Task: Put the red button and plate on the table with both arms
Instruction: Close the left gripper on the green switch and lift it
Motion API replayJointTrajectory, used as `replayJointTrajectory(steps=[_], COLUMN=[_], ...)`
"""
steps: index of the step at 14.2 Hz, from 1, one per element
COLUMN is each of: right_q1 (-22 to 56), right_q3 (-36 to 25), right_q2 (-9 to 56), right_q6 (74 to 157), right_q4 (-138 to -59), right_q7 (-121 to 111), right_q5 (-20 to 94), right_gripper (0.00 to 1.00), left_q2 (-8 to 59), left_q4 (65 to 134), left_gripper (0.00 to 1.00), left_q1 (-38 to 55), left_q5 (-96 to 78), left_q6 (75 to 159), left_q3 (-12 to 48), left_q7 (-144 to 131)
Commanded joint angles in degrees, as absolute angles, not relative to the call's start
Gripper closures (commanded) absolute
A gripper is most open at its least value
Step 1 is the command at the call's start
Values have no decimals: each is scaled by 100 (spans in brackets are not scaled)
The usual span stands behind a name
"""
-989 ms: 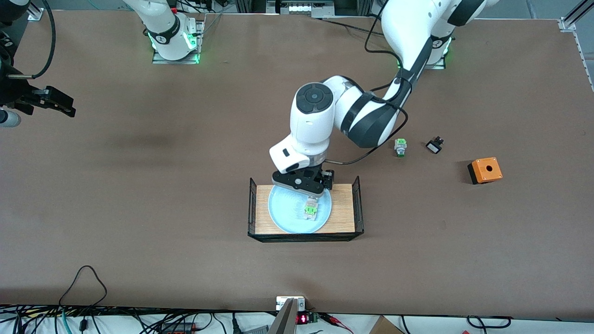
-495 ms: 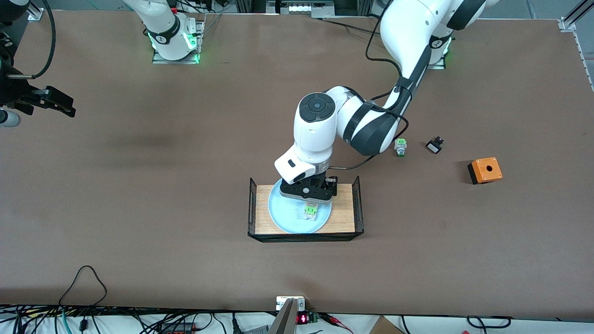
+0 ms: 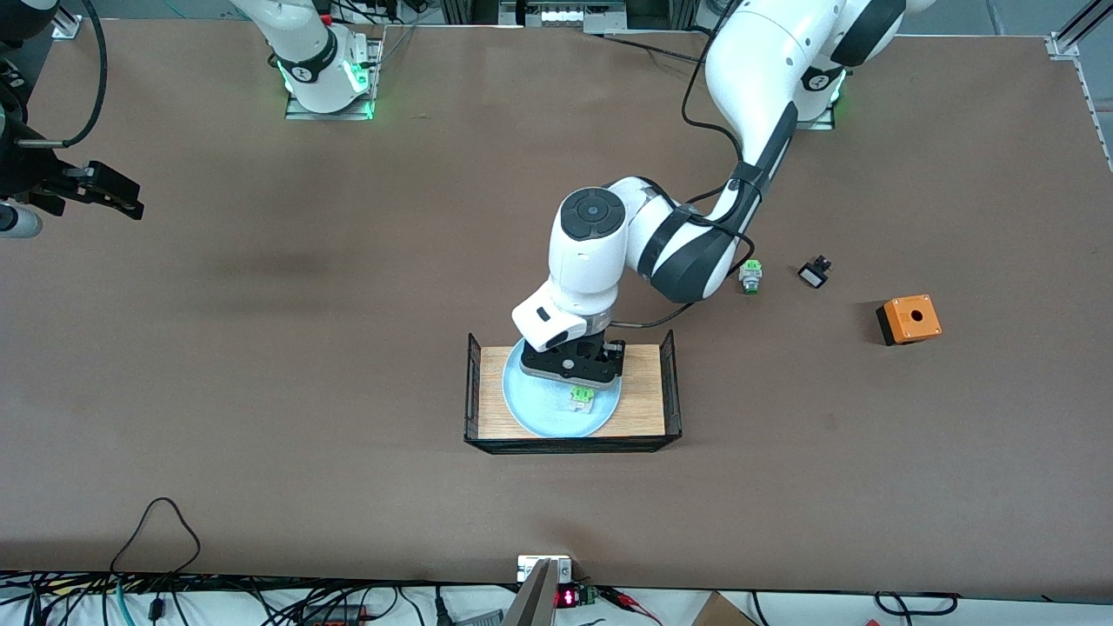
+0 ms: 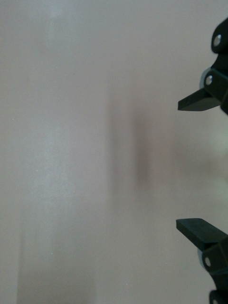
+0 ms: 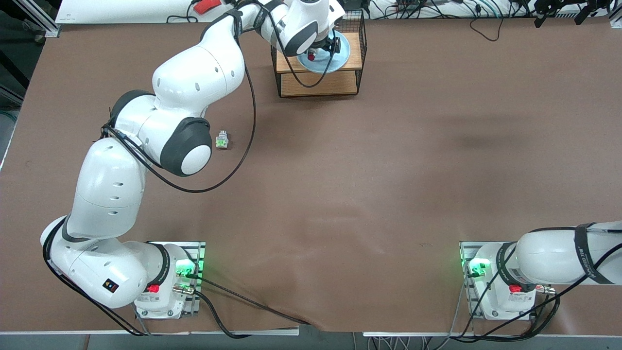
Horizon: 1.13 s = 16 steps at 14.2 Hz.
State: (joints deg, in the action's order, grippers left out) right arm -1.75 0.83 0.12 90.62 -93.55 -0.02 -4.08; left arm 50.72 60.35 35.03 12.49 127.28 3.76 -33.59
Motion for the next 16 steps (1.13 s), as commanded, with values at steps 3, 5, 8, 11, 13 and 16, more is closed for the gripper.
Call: replayJointTrajectory(steps=[3,5,8,11,13,16], right_q1=[-167,-167,-167,-167,-176,-176], right_q3=[88,88,88,88,88,88], right_q2=[-35,-35,-35,-35,-26,0], right_q6=[9044,9053,9062,9070,9088,9158], right_q4=[-9316,-9316,-9316,-9316,-9316,-9308], right_q7=[-26,-26,-26,-26,-26,-18], right_q5=[-325,-325,-325,-316,-316,-316], right_gripper=[0,0,0,0,0,0], left_q2=[5115,5098,4993,4747,4449,3922], left_q4=[5906,5906,5889,5863,5880,5889], left_gripper=[59,69,73,74,75,76], left_q1=[3507,3472,3402,3357,3322,3296], left_q5=[1441,1433,1371,1345,987,624], left_q6=[12779,12779,12727,12202,11745,10534], left_q3=[334,334,343,413,413,413], left_q7=[-3410,-3410,-3445,-3445,-3454,-3437])
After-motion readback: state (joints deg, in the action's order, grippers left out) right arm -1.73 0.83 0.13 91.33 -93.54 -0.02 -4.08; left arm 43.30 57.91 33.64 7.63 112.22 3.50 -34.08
